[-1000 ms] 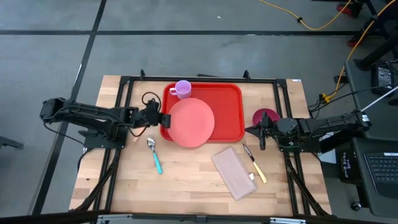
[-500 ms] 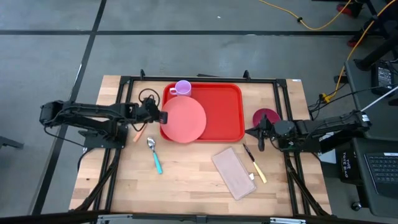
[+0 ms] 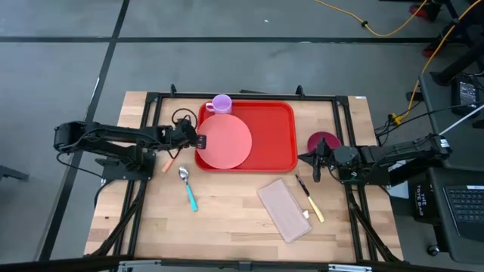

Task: Set up tray
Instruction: Put the light pink plate on the red tray

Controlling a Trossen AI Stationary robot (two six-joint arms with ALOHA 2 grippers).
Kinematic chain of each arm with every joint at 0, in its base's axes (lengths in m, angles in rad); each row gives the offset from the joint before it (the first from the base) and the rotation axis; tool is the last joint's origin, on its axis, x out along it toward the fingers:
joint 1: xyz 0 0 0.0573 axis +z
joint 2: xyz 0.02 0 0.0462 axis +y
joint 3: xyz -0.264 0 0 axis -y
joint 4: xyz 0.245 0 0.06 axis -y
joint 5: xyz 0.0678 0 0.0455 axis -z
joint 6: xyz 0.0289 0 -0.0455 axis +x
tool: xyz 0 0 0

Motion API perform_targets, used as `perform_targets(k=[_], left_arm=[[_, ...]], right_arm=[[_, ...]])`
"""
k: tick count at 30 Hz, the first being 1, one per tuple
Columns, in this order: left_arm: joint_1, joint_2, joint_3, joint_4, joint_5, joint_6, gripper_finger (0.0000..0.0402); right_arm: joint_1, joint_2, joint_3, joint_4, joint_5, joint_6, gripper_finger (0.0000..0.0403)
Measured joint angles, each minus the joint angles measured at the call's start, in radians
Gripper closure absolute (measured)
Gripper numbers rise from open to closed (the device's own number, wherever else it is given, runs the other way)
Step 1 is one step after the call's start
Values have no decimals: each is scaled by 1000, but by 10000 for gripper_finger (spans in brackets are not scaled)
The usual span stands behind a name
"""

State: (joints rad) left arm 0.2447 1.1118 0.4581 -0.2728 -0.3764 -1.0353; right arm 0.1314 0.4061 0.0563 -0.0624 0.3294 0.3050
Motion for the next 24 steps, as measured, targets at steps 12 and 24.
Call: perform_targets(k=[12, 24], left_arm=[[34, 5, -1, 9, 39, 38, 397], [34, 5, -3, 1, 58, 84, 351]], right_arm=[[0, 0, 0, -2, 0, -25, 390], [0, 0, 0, -2, 0, -29, 383]])
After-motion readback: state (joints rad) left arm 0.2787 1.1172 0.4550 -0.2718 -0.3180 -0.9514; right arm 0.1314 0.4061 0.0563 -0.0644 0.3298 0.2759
